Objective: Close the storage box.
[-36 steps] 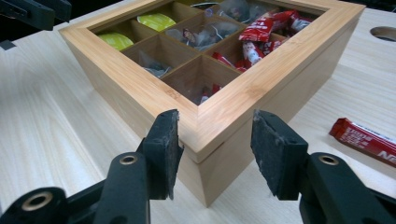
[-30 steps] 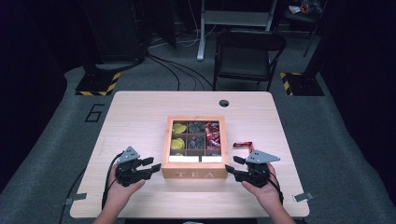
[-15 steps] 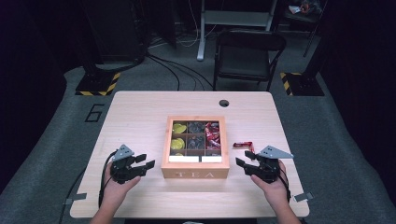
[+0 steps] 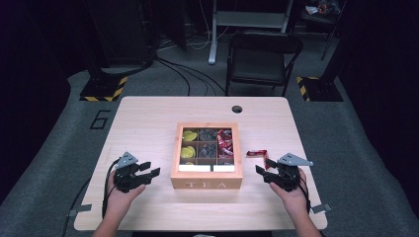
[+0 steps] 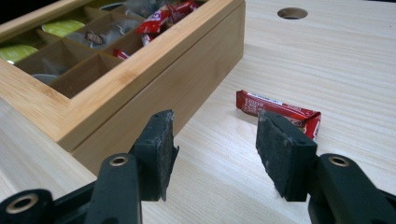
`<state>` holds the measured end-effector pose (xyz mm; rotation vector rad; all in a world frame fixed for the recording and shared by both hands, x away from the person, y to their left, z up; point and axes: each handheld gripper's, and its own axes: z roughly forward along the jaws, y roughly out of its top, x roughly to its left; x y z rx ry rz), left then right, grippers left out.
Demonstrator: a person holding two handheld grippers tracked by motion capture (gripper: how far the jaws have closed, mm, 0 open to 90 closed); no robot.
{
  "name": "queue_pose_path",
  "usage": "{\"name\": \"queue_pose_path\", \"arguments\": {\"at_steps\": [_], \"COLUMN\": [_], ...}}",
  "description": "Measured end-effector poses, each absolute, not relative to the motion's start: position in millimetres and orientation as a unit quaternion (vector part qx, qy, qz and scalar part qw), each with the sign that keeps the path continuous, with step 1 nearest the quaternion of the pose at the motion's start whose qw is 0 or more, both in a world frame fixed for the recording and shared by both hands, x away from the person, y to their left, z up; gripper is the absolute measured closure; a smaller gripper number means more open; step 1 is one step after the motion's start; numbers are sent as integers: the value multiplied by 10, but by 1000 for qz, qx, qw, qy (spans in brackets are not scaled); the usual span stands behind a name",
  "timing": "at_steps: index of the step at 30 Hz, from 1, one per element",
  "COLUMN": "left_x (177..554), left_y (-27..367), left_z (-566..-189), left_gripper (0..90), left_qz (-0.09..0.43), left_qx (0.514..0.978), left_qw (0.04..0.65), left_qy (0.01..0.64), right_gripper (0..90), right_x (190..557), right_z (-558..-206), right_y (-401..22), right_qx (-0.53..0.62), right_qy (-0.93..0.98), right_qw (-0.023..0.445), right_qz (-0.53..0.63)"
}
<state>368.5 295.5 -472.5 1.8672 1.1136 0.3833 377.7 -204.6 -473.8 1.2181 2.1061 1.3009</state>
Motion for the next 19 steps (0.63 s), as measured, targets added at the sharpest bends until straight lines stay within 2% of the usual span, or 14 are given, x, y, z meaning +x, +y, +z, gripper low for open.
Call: {"name": "queue_pose_path", "arguments": {"at_steps": [19], "left_x": [3692], "left_y": [2943], "left_z": [-4763], "left_gripper": [461], "left_qz": [149], "left_qx": [771], "left_qw": [432], "left_qy": [443], "right_gripper": [462], "right_x": [3791], "right_z": [-4792], "right_y": [-1982], "right_qx": [426], "right_qy": [766], "right_qw": [190], "right_qz": [443]}}
